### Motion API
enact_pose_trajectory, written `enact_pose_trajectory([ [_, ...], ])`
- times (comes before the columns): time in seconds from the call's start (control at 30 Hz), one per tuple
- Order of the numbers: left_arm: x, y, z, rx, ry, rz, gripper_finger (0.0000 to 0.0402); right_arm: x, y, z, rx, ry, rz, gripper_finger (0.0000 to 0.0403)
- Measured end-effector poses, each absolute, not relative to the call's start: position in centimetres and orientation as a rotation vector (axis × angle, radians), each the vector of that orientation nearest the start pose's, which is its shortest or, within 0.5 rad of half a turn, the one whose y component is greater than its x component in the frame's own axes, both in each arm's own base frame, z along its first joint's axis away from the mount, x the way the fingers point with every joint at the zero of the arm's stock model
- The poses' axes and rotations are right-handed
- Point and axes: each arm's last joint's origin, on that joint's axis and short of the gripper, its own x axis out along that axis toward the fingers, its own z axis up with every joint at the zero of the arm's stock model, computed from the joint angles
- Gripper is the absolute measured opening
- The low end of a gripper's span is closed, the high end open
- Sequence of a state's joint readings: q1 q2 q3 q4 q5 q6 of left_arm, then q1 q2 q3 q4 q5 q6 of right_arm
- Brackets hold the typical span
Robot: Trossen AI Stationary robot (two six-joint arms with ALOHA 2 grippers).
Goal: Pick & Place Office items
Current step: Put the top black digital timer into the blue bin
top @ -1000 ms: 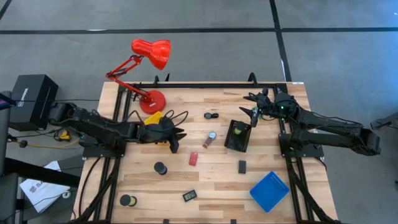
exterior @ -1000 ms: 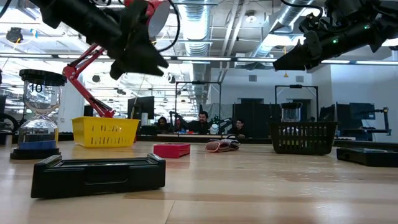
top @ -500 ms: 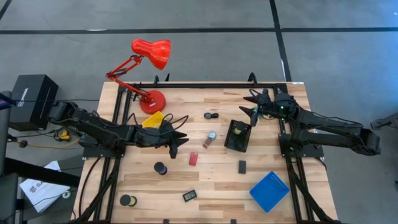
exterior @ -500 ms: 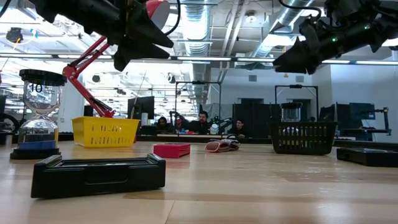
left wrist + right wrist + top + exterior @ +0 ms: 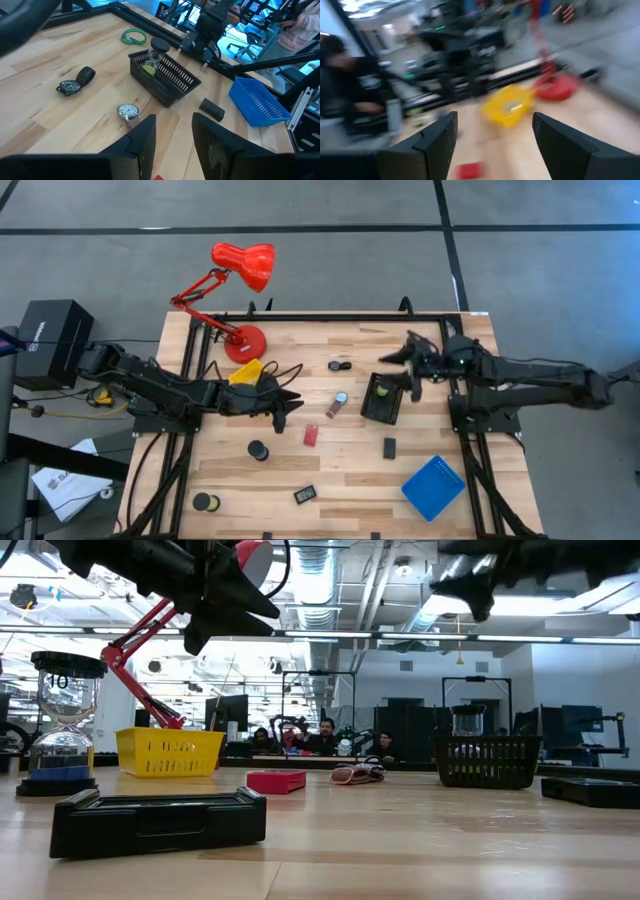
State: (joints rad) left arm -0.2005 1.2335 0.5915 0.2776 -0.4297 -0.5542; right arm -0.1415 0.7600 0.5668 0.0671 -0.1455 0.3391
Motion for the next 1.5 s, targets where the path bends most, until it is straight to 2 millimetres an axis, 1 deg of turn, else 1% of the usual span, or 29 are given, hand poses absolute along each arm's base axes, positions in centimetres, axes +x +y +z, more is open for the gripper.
enact_pose_trajectory([
  [0.07, 25.0, -3.8, 22.0, -0.433, 0.274, 0.315, 0.0122, 17.7, -0.8, 29.6, 0.441, 0.203, 0.027, 0.0249],
  [0.17, 25.0, -3.8, 22.0, -0.433, 0.274, 0.315, 0.0122, 18.3, 0.9, 30.7, 0.484, 0.362, -0.043, 0.0249],
  [0.23, 25.0, -3.8, 22.0, -0.433, 0.275, 0.315, 0.0122, 18.9, 1.9, 30.9, 0.517, 0.47, -0.116, 0.0249],
  [0.33, 25.0, -3.8, 22.0, -0.433, 0.275, 0.316, 0.0122, 20.0, 3.7, 30.9, 0.608, 0.63, -0.168, 0.0249],
  [0.4, 25.0, -3.8, 22.0, -0.433, 0.275, 0.316, 0.0122, 20.8, 5.0, 30.3, 0.657, 0.743, -0.201, 0.0249],
  [0.5, 25.0, -3.8, 22.0, -0.433, 0.275, 0.316, 0.0122, 21.9, 6.8, 28.8, 0.75, 0.903, -0.291, 0.0249],
  [0.6, 25.0, -3.8, 22.0, -0.421, 0.28, 0.315, 0.0122, 22.6, 8.5, 26.7, 0.829, 1.049, -0.398, 0.0249],
  [0.67, 25.0, -3.8, 22.0, -0.381, 0.286, 0.309, 0.0122, 23.1, 9.3, 25.1, 0.878, 1.139, -0.47, 0.0249],
  [0.73, 25.0, -3.8, 22.0, -0.35, 0.29, 0.304, 0.0122, 23.6, 9.8, 23.7, 0.908, 1.224, -0.53, 0.0249],
  [0.83, 25.0, -3.8, 22.0, -0.324, 0.29, 0.299, 0.0122, 24.3, 10.2, 21.8, 0.919, 1.304, -0.607, 0.0249],
  [1.0, 25.1, -3.7, 22.2, -0.261, 0.278, 0.292, 0.0122, 25.6, 10.4, 19.5, 0.955, 1.395, -0.642, 0.0249],
  [1.27, 25.3, -2.5, 22.3, -0.237, 0.269, 0.331, 0.0122, 26.7, 10.6, 16.6, 0.992, 1.484, -0.742, 0.0249],
  [1.5, 25.3, -2.2, 22.3, -0.238, 0.268, 0.341, 0.0122, 27.3, 10.4, 14.9, 0.997, 1.52, -0.779, 0.0249],
])
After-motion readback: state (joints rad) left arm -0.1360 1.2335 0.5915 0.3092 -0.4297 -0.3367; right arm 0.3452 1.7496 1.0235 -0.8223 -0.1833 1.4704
